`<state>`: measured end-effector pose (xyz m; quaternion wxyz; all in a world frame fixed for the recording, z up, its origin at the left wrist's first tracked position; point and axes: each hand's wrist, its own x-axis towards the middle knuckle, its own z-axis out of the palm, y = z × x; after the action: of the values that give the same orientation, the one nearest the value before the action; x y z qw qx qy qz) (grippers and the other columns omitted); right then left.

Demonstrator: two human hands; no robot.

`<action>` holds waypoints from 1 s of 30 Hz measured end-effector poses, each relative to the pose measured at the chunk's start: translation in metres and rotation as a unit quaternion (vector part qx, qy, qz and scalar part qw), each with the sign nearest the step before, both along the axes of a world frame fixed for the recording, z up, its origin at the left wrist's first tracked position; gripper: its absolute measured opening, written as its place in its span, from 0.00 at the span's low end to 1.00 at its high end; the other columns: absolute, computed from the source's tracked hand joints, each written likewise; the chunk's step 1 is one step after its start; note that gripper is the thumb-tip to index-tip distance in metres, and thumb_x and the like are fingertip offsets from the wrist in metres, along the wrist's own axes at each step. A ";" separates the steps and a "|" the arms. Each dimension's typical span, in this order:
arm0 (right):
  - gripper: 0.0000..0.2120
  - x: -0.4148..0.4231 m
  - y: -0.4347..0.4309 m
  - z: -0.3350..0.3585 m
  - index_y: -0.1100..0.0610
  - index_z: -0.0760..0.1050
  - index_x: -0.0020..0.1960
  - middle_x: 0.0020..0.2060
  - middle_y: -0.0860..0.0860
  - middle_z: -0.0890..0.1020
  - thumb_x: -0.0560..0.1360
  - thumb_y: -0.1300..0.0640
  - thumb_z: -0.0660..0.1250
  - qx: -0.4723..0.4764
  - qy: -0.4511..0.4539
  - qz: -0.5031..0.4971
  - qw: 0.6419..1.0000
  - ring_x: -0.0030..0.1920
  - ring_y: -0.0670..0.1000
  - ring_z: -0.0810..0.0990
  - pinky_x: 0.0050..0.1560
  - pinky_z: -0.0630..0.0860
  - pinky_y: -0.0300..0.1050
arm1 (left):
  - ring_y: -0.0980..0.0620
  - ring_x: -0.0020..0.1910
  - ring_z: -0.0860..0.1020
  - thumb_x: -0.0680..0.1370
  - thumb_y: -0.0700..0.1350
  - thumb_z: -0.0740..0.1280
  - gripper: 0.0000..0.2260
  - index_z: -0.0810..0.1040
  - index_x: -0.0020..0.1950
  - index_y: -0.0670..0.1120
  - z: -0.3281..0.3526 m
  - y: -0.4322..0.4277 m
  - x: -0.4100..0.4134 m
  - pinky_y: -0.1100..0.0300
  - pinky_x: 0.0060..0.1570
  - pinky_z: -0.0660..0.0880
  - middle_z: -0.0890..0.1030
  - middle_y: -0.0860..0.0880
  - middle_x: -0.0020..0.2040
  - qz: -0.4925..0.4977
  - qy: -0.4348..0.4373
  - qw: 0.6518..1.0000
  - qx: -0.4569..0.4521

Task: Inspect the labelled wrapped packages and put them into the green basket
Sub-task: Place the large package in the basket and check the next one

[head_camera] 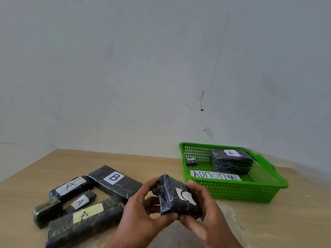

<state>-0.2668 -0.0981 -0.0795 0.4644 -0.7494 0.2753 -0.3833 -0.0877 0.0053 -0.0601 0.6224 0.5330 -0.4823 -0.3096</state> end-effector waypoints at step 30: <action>0.33 -0.118 -0.145 0.164 0.47 0.66 0.70 0.60 0.45 0.76 0.71 0.55 0.79 -0.232 0.396 -0.108 0.882 0.56 0.48 0.79 0.58 0.77 0.44 | 0.55 0.59 0.82 0.78 0.50 0.74 0.23 0.73 0.72 0.57 0.076 -0.171 -0.073 0.56 0.55 0.82 0.78 0.54 0.66 -0.039 -0.090 0.995 0.016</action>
<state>-0.3847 -0.2431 0.0844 0.0854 -0.8904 0.4193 -0.1551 -0.1610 -0.1653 0.0159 0.5547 0.5496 -0.5521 -0.2923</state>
